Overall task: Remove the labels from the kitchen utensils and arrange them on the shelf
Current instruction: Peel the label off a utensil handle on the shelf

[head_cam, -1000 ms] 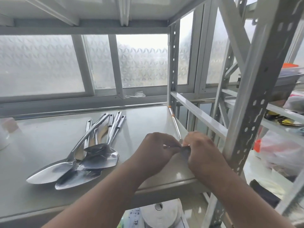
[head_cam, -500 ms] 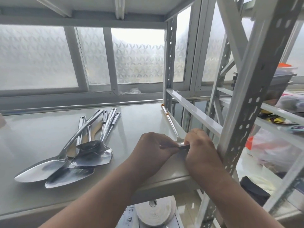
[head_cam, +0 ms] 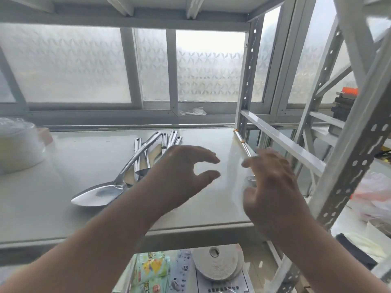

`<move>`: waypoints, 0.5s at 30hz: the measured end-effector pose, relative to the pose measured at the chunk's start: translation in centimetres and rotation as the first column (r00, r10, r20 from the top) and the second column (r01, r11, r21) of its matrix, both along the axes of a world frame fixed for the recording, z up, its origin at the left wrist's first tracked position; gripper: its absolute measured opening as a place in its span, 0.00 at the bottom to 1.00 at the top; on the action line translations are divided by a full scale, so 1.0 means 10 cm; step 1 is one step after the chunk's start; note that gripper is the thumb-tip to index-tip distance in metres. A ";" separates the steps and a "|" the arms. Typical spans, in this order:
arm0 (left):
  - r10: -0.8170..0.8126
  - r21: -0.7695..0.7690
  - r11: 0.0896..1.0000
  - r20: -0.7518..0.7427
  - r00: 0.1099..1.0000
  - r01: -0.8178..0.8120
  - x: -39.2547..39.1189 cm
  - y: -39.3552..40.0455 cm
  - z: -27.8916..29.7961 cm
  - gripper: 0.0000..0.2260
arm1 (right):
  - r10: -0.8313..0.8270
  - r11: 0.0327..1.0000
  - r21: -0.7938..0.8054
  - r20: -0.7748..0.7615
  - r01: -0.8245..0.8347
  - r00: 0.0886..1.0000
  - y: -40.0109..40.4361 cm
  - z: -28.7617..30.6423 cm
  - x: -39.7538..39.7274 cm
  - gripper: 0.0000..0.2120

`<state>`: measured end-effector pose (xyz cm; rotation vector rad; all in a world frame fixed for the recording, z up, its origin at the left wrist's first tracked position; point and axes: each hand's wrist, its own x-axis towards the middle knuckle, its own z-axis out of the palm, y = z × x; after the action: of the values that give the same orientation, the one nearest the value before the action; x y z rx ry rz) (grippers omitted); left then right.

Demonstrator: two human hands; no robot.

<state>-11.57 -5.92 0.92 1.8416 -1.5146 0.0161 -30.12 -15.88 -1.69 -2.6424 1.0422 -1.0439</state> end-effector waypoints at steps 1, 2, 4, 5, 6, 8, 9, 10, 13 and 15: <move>0.045 0.017 0.999 0.026 0.999 -0.045 0.14 0.12 0.04 0.12 | 0.069 0.998 0.009 0.024 -0.069 0.997 0.08 0.06 0.09 0.24; 0.099 0.042 0.994 0.053 0.994 -0.101 0.27 0.23 0.08 0.13 | 0.139 0.990 0.027 0.041 -0.140 0.989 0.15 0.11 0.19 0.23; 0.209 0.099 0.971 0.101 0.973 -0.219 0.52 0.45 0.13 0.16 | 0.280 0.957 0.060 0.044 -0.283 0.959 0.31 0.16 0.41 0.20; 0.249 0.140 0.954 0.116 0.962 -0.264 0.63 0.54 0.14 0.19 | 0.332 0.937 0.102 0.040 -0.334 0.942 0.37 0.16 0.55 0.19; 0.278 0.196 0.934 0.123 0.953 -0.298 0.73 0.63 0.13 0.23 | 0.367 0.916 0.161 0.033 -0.367 0.930 0.41 0.14 0.71 0.18; 0.288 0.351 0.880 0.140 0.947 -0.319 0.90 0.74 0.09 0.31 | 0.380 0.869 0.345 -0.005 -0.355 0.925 0.40 0.09 1.03 0.21; 0.268 0.437 0.847 0.140 0.953 -0.303 0.96 0.77 0.06 0.35 | 0.375 0.832 0.451 -0.030 -0.322 0.926 0.37 0.08 1.18 0.24; 0.245 0.509 0.816 0.126 0.961 -0.275 1.00 0.78 0.03 0.39 | 0.377 0.798 0.525 -0.049 -0.297 0.925 0.35 0.06 1.33 0.25; 0.182 0.566 0.808 0.028 0.983 -0.166 1.06 0.76 -0.01 0.36 | 0.422 0.792 0.519 -0.088 -0.321 0.902 0.32 -0.02 1.66 0.20; 0.153 0.545 0.829 0.002 0.988 -0.129 1.08 0.80 -0.03 0.26 | 0.452 0.804 0.477 -0.103 -0.354 0.886 0.36 -0.06 1.81 0.14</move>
<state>-0.73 2.06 0.61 2.3815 -1.4419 -0.4252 -12.03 -12.28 -2.28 -2.4524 0.5953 -0.3763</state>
